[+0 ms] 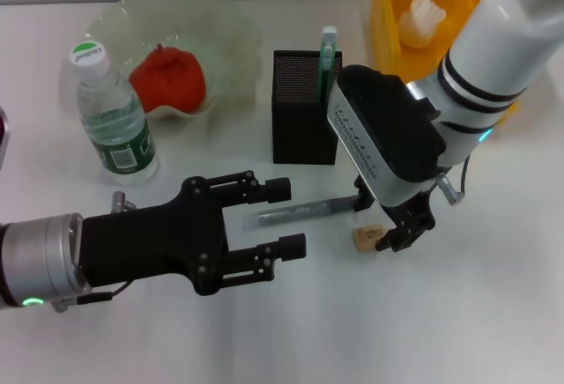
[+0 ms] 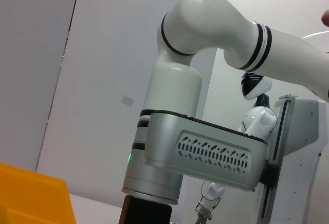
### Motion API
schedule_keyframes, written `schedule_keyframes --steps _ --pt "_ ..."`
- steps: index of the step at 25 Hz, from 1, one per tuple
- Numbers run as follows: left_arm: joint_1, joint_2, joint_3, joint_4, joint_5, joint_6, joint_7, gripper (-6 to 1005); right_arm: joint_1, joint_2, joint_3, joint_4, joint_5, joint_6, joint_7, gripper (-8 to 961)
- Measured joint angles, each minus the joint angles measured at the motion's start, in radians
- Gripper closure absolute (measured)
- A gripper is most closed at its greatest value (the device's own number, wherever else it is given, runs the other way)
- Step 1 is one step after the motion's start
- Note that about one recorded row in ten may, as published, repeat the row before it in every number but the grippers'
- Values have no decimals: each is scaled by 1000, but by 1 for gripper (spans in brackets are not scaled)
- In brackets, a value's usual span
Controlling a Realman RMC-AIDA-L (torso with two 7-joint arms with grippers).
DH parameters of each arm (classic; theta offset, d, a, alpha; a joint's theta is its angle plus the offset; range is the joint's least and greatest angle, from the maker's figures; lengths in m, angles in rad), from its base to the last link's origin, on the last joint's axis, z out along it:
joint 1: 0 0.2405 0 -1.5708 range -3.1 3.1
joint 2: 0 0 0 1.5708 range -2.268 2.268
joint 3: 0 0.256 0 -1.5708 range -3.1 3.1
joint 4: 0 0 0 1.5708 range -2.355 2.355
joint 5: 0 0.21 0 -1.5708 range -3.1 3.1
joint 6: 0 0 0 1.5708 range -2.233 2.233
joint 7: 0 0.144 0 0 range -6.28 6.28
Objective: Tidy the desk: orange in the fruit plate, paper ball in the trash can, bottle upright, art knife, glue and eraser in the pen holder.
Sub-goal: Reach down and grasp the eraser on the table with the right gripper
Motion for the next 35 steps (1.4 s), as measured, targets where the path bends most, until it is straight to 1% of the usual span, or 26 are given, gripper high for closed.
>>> schedule_keyframes --steps 4,12,35 --pt "-4 -2 0 0 0 -11 3 337 14 1 2 20 6 0 19 380" --pt "-9 -3 0 0 1 -20 1 337 16 2 -5 15 31 -8 22 381" --pt "-10 -5 0 0 -1 -26 6 337 14 2 -38 21 31 -14 29 384"
